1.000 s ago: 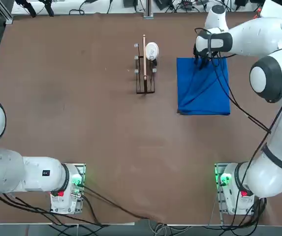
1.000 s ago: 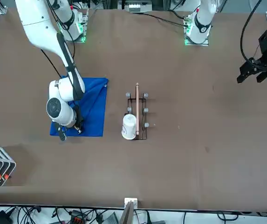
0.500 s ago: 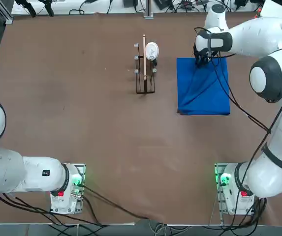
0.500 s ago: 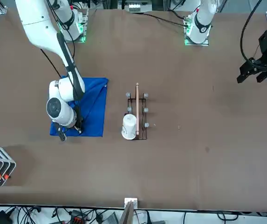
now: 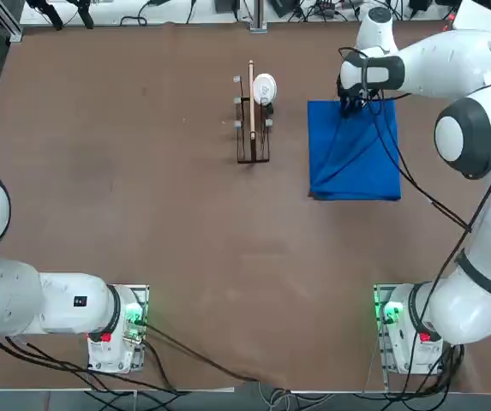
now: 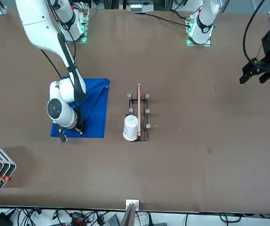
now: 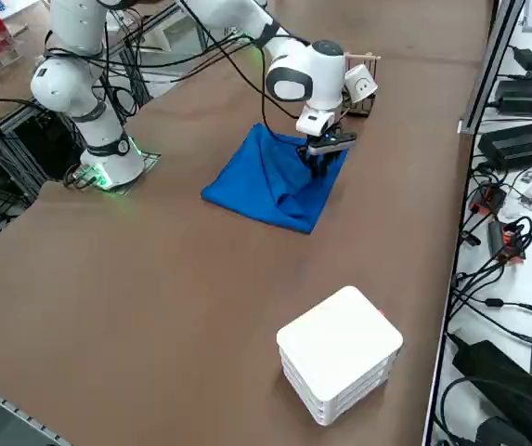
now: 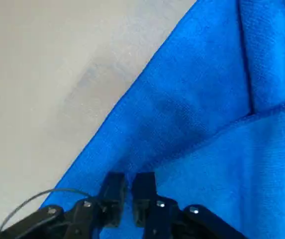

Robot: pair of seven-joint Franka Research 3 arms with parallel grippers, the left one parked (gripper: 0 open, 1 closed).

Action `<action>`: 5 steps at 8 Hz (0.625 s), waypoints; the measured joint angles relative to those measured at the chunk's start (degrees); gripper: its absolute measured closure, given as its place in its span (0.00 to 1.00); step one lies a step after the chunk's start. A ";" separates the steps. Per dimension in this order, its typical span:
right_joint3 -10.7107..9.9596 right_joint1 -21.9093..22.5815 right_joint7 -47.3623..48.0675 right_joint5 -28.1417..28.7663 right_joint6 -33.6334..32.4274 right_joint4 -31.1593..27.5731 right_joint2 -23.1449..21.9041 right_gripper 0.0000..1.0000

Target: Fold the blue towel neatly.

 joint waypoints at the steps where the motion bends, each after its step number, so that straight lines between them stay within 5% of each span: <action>1: 0.00 0.00 0.00 0.00 0.00 0.16 -0.11 0.97; 5: 0.06 0.10 0.00 0.00 0.00 0.63 -0.88 0.98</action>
